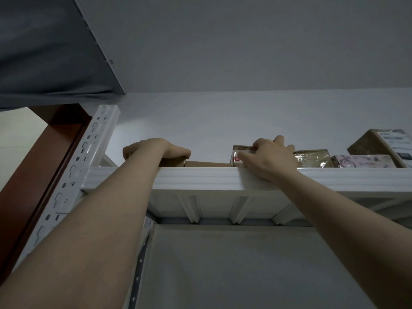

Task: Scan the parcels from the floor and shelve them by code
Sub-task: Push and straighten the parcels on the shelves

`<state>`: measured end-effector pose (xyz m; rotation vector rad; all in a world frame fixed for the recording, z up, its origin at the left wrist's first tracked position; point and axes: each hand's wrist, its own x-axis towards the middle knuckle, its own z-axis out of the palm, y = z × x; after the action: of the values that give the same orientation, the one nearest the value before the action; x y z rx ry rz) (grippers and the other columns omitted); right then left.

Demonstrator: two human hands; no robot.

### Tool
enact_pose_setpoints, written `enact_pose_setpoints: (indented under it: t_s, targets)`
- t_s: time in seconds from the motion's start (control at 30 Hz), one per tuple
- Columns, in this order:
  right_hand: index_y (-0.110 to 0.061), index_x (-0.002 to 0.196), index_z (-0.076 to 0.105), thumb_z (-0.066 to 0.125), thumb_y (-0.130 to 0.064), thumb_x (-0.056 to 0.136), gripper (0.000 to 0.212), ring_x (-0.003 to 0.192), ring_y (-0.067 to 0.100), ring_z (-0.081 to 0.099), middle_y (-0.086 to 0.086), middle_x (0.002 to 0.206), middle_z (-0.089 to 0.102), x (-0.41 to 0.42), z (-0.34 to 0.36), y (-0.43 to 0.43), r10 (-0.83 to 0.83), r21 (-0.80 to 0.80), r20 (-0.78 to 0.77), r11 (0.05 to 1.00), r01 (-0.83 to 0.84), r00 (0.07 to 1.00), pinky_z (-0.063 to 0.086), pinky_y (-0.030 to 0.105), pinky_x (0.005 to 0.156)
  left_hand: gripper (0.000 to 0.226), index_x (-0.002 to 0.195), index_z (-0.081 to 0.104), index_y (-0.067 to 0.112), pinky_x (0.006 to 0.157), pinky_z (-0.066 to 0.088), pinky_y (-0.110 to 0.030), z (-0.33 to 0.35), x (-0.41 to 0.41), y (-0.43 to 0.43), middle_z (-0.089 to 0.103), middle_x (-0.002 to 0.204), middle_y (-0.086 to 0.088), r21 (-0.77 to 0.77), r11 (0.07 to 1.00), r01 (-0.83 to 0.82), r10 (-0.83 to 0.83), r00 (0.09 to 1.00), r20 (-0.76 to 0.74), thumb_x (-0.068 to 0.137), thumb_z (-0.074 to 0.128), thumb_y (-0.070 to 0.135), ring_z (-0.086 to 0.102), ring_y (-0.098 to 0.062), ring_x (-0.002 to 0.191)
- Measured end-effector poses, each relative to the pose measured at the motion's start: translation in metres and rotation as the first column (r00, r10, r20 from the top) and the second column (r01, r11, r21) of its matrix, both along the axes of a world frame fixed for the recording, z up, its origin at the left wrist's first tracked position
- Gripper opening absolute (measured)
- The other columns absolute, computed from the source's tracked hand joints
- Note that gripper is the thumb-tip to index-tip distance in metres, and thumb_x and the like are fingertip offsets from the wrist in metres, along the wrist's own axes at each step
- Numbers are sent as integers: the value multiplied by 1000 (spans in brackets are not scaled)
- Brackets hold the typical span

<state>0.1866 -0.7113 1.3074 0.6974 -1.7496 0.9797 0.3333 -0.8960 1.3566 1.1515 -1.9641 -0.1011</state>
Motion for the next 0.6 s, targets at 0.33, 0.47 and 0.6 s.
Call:
enact_pose_setpoints:
  t_s: [0.33, 0.47, 0.6]
  targets:
    - [-22, 116, 68, 46, -68, 59, 77, 124, 38, 48, 11, 134, 55, 14, -1, 12, 209, -26, 44, 978, -208, 977, 44, 44, 101, 96, 143, 48, 21, 116, 22, -64, -6, 1, -1, 42, 149, -18, -99, 988, -118, 117, 993, -18, 72, 43, 86, 30, -46, 139]
    - [-23, 137, 55, 58, -49, 84, 60, 128, 35, 43, 8, 138, 49, 8, -7, 32, 157, -57, -42, 986, -159, 987, 40, 39, 97, 99, 141, 52, 13, 117, 7, -69, -10, -20, 28, 34, 155, -24, -302, 949, -93, 61, 992, -112, 79, 36, 88, 17, -47, 145]
    - [-20, 139, 50, 58, -43, 86, 58, 127, 33, 40, 7, 139, 46, -6, -8, 70, 53, -144, -69, 988, -63, 996, 34, 37, 85, 92, 137, 55, 9, 116, 18, -63, -18, -60, 101, 40, 149, -22, -456, 885, 98, -184, 971, -149, 85, 35, 82, 26, -44, 140]
